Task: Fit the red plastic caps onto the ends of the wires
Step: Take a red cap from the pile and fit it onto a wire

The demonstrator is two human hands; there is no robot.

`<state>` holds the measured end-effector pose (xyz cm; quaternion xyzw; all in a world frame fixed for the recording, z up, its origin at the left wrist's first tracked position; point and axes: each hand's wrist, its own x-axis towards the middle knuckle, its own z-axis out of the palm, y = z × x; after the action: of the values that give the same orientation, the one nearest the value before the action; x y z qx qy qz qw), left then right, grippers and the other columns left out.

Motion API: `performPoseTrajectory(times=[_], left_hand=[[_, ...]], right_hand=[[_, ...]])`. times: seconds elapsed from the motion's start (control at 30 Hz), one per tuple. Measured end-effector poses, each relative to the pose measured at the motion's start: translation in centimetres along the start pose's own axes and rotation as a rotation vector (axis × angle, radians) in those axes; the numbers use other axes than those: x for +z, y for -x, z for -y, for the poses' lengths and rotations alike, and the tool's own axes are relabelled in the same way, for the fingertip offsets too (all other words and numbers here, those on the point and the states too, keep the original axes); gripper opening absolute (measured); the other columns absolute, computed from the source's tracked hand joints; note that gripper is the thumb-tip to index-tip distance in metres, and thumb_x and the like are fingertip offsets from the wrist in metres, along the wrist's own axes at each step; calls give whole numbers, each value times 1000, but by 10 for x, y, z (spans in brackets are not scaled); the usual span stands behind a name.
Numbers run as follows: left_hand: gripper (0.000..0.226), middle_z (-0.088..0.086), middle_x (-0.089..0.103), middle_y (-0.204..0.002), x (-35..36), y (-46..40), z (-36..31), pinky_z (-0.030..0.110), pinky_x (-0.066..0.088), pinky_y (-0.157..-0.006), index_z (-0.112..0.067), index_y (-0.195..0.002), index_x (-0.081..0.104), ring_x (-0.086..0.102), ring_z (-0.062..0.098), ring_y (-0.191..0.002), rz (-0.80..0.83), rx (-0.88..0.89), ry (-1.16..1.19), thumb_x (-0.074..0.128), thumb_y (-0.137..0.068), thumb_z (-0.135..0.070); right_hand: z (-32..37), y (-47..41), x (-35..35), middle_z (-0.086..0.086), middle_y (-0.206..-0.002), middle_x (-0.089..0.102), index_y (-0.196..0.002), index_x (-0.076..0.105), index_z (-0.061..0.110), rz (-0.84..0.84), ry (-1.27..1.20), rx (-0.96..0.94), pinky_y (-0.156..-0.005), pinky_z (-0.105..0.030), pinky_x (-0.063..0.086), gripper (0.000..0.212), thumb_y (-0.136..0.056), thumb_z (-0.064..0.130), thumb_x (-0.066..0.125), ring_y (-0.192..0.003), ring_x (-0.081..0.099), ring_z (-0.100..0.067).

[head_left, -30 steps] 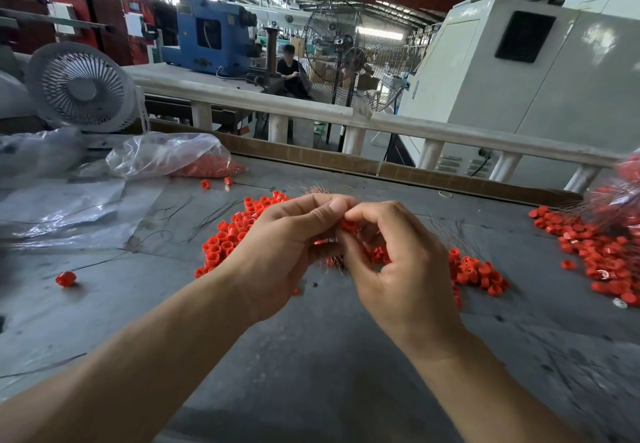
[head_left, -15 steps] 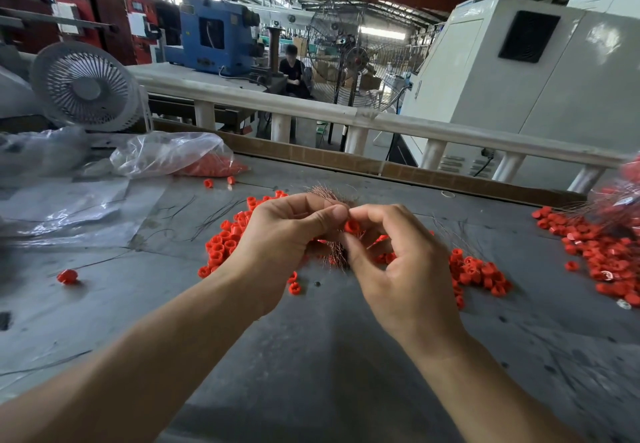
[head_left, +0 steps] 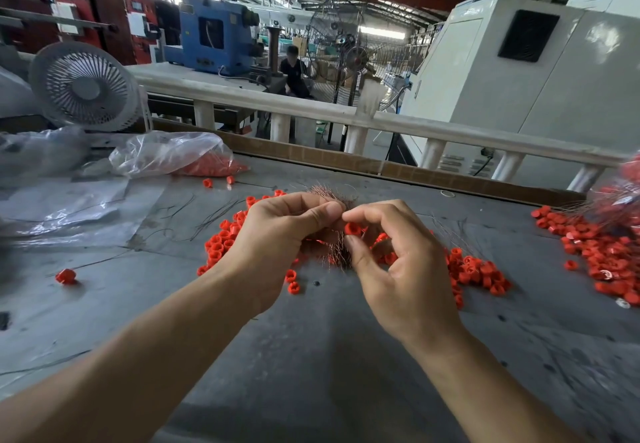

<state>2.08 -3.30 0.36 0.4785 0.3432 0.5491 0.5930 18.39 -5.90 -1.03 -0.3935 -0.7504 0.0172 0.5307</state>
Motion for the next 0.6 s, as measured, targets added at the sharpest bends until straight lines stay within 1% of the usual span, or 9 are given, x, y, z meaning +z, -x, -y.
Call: performPoseTrajectory(times=[0.07,0.1,0.17,0.2,0.23,0.33,0.4,0.47,0.6], left_hand=[[23,13,69,-78,0,0,0,30,55,-65,-7,-82,77,63,20,-67,-6,-11,-11,78,-69,-26],[25,12,69,-77,-1,0,-1,33,54,-67,-8,-82,77,61,21,-69,-10,-17,-19,79,-67,-28],[29,15,66,-79,0,0,-1,42,45,-75,-7,-82,76,56,29,-75,-14,-28,-29,80,-65,-30],[30,18,64,-82,1,1,-2,44,41,-78,-7,-83,76,54,31,-80,-16,-33,-26,80,-65,-31],[30,19,63,-83,1,1,-2,45,40,-80,-6,-83,76,52,32,-82,-19,-37,-20,80,-66,-30],[24,15,65,-82,0,1,-2,38,48,-73,-5,-86,75,56,29,-78,-23,-32,-14,78,-73,-26],[21,10,68,-80,-3,-1,-2,32,52,-68,-2,-89,73,58,21,-73,-40,-4,-12,74,-83,-21],[21,8,70,-80,-4,-3,-2,25,53,-62,4,-97,71,59,17,-71,-73,19,-12,70,-90,-17],[22,8,72,-81,-6,-5,-2,26,52,-63,6,-100,70,60,15,-70,-110,43,-28,68,-93,-16]], right_hand=[[0,-1,-1,8,-101,65,-106,71,16,12,-12,-13,-83,-13,46,19,-89,7,72,-97,64,-8],[0,-1,-1,8,-101,65,-106,71,16,17,-18,-20,-82,-13,47,19,-89,7,71,-96,64,-8],[0,-1,-1,9,-101,64,-105,71,17,27,-19,-35,-81,-12,46,20,-89,6,71,-96,64,-8],[0,-1,-2,9,-102,64,-105,71,17,34,-12,-40,-81,-12,45,20,-89,5,71,-97,64,-7],[0,-1,-2,9,-102,64,-105,71,17,41,-2,-43,-80,-13,46,21,-88,5,72,-96,64,-7],[0,0,-3,10,-101,63,-105,70,19,52,26,-35,-76,-16,48,23,-88,4,73,-91,63,-9],[-1,1,-2,10,-99,63,-104,70,18,52,35,-22,-74,-15,47,24,-87,3,74,-88,63,-9],[-2,2,-2,11,-97,62,-103,70,19,53,42,2,-72,-13,45,23,-87,3,75,-84,62,-9],[-3,2,-3,11,-96,62,-103,70,19,46,48,28,-69,-12,44,22,-88,5,75,-79,60,-9]])
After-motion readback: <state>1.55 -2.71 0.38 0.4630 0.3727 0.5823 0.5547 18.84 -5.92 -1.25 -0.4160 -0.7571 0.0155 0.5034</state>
